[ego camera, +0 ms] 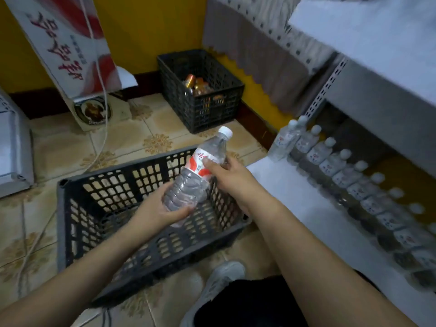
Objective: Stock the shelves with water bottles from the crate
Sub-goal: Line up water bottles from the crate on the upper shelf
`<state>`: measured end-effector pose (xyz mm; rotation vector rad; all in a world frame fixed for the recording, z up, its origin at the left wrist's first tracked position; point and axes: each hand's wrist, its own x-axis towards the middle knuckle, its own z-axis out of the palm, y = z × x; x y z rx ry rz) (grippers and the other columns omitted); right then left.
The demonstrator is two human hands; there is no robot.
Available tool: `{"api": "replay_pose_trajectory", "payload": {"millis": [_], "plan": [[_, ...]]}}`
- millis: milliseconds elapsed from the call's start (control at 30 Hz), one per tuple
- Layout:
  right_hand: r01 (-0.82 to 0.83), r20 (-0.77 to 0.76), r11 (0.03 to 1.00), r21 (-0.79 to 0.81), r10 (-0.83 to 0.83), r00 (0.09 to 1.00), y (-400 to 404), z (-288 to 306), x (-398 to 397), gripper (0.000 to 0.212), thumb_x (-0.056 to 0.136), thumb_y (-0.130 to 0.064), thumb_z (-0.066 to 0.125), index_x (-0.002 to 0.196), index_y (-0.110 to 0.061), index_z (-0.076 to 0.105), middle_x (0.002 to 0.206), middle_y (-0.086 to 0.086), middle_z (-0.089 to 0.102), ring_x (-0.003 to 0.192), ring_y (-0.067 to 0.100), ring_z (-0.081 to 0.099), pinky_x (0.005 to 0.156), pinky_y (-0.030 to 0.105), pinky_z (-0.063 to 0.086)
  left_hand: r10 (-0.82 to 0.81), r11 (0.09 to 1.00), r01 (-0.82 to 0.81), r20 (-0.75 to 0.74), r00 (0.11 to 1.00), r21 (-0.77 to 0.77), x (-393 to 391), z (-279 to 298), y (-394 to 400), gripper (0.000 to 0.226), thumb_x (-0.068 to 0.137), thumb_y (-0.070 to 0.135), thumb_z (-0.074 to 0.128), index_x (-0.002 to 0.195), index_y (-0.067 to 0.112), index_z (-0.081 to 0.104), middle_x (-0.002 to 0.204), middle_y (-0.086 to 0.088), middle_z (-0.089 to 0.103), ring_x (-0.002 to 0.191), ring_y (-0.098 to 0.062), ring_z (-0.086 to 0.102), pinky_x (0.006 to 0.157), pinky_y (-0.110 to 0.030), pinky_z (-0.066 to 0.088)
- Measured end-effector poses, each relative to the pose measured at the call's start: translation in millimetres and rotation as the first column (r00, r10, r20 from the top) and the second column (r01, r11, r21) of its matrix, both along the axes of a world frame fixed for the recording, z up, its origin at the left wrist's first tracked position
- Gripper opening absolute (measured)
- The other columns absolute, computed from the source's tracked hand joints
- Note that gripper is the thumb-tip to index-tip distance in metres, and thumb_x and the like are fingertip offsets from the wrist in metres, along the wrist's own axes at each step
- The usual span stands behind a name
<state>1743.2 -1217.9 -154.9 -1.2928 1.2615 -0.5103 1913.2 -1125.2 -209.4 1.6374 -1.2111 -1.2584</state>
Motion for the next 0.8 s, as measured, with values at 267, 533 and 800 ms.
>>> {"api": "replay_pose_trajectory", "payload": {"millis": [267,533,800], "plan": [[0.211,0.258,0.938,-0.276,-0.14,0.956,52.0,148.6,-77.2,0.045,0.084,-0.021,0.075,0.124,-0.017,0.055,0.111,0.005,0.071,0.098,0.021,0.071,0.081,0.043,0.06,-0.169,0.932,0.131,-0.086,0.982,-0.339,-70.2,126.6,11.3,0.058,0.074,0.034,0.079,0.126,0.03,0.053,0.116,0.013,0.067,0.103,0.005,0.064,0.083,-0.01,0.05],[0.419,0.202,0.742,-0.524,-0.37,0.907,135.0,238.6,-187.9,0.056,0.082,-0.036,0.075,0.132,-0.025,0.05,0.116,-0.002,0.07,0.1,0.014,0.07,0.087,0.042,0.058,-0.524,0.845,0.421,-0.356,0.774,-0.33,-162.8,200.1,34.4,0.039,0.085,0.022,0.065,0.123,0.012,0.062,0.116,-0.013,0.07,0.101,-0.04,0.069,0.087,-0.039,0.058],[0.605,0.215,0.602,-0.521,-0.594,0.775,208.9,288.1,-298.3,0.076,0.076,-0.037,0.081,0.134,-0.038,0.031,0.125,-0.007,0.059,0.114,0.019,0.059,0.089,0.051,0.055,-0.732,0.641,0.607,-0.137,0.667,-0.469,-300.0,276.7,60.8,0.037,0.085,0.027,0.07,0.122,0.024,0.063,0.109,0.005,0.074,0.097,-0.016,0.072,0.084,-0.036,0.059]]}}
